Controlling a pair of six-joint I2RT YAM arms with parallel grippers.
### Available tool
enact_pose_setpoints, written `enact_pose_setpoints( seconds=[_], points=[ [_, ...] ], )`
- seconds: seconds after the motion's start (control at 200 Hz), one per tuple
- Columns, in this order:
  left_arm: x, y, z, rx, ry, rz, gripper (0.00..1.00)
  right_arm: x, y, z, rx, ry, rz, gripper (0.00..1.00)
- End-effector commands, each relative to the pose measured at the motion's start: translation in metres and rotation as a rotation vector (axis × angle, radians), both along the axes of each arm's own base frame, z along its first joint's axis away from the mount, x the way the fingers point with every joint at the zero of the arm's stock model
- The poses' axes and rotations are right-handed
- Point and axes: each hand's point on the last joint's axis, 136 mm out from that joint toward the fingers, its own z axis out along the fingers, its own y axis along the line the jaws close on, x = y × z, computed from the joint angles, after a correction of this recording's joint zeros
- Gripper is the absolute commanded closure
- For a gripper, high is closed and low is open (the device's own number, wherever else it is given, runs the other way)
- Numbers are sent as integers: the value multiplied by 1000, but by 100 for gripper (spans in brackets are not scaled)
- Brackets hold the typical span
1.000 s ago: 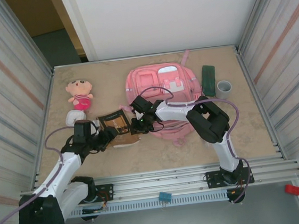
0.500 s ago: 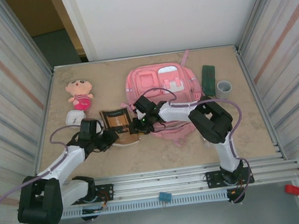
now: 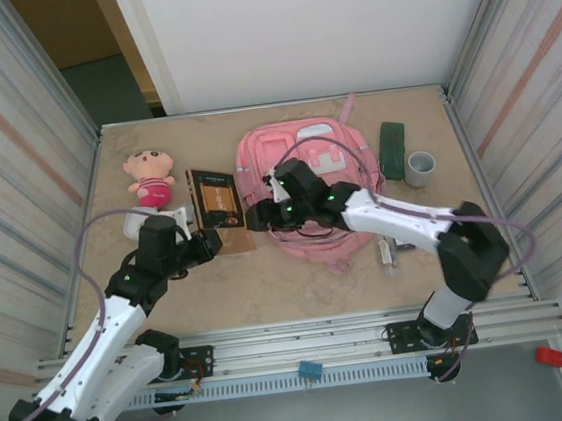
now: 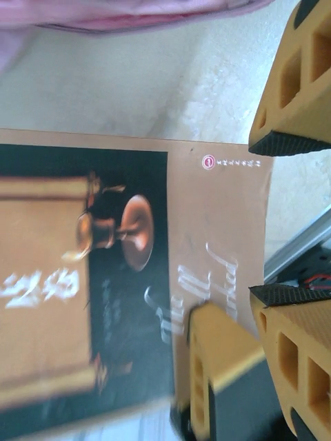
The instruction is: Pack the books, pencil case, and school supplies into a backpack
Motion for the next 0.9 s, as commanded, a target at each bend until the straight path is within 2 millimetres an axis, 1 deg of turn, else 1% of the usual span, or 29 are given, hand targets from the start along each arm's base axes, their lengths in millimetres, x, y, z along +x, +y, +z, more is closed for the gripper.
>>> enact_pose_setpoints(
  seconds=[0.0,0.06,0.13,0.145,0.22,0.281,0.301,0.331,0.346,0.386,0.426,0.436,0.446,0.491,0.546,0.591,0.616,0.676,0.742,0.822,0.897],
  points=[
    [2,-19,69,-67,-268,-127,100,4,-29,31,6,-146,-81,46],
    [-1,-24,84,-108,-313,-161,100,0,-47,46,19,-197,-123,44],
    [-7,-35,100,-164,-363,-227,100,-5,-64,58,33,-246,-163,43],
    [-9,-38,103,-175,-373,-247,100,-5,-66,58,33,-251,-166,43],
    [-16,-49,117,-218,-415,-326,100,-14,-80,74,79,-303,-185,42],
    [-21,-55,129,-253,-462,-373,100,-18,-91,84,115,-334,-199,40],
    [-22,-56,134,-266,-480,-387,100,-20,-94,90,133,-349,-203,40],
    [-24,-59,141,-287,-503,-405,100,-22,-98,91,141,-357,-208,39],
    [-26,-60,144,-298,-513,-413,100,-25,-103,99,162,-377,-212,38],
    [-28,-63,151,-328,-537,-434,100,-28,-110,104,178,-392,-223,37],
    [-28,-64,156,-352,-540,-441,100,-30,-121,109,198,-400,-246,28],
    [-28,-65,156,-358,-536,-444,100,-30,-121,109,202,-400,-248,27],
    [-28,-66,158,-363,-537,-447,100,-31,-124,112,212,-402,-253,24],
    [-31,-70,162,-395,-535,-473,100,-34,-130,116,243,-406,-259,16],
    [-35,-74,168,-443,-550,-504,100,-38,-135,121,284,-407,-251,6],
    [-38,-77,176,-484,-573,-514,100,-40,-137,124,311,-405,-245,4],
    [-39,-78,178,-502,-579,-514,100,-41,-138,126,323,-400,-239,0],
    [-44,-81,187,-535,-592,-524,100,-44,-137,130,353,-399,-210,1],
    [-50,-87,192,-536,-580,-551,100,-45,-133,131,373,-392,-172,1],
    [-58,-95,193,-527,-572,-569,100,-45,-124,135,402,-376,-121,1],
    [-56,-97,190,-510,-570,-534,100,-43,-113,140,433,-369,-75,1]
  ],
)
